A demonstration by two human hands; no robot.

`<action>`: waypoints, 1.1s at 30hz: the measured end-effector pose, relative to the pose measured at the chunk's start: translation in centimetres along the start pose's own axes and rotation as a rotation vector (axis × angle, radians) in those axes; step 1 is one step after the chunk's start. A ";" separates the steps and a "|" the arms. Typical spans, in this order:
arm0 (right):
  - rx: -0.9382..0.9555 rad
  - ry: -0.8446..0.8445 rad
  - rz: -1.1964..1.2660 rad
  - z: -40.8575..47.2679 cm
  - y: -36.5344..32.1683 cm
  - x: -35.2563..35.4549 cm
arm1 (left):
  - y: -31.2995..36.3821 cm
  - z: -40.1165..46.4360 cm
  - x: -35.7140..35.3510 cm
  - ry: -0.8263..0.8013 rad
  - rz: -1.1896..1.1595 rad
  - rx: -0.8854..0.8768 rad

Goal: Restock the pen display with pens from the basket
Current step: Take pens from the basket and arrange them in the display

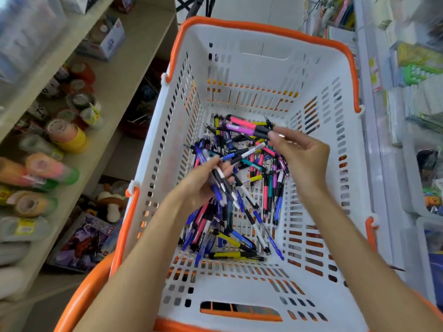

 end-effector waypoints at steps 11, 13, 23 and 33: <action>-0.234 0.022 0.071 -5.4 4.6 -3.0 | 0.2 -1.0 -0.9 -0.028 -0.211 -0.205; -0.270 -0.014 0.064 -5.6 4.9 -3.1 | 0.3 -1.0 -1.1 -0.006 -0.135 -0.212; -0.874 -0.025 0.546 -4.1 4.5 -4.1 | -0.1 -2.0 -3.3 -0.001 -0.053 -0.240; -0.914 -0.313 0.363 -6.1 -1.5 -2.7 | 2.4 -7.9 -4.8 0.029 0.090 -0.316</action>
Point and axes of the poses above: each hand's wrist, its own z-axis towards the middle knuckle, its own x-axis out of the back of the hand, y = z × x, the point moved 1 cm from there along z, towards the middle knuckle, and after that the axes turned 5 degrees about y, right-handed, at the moved point
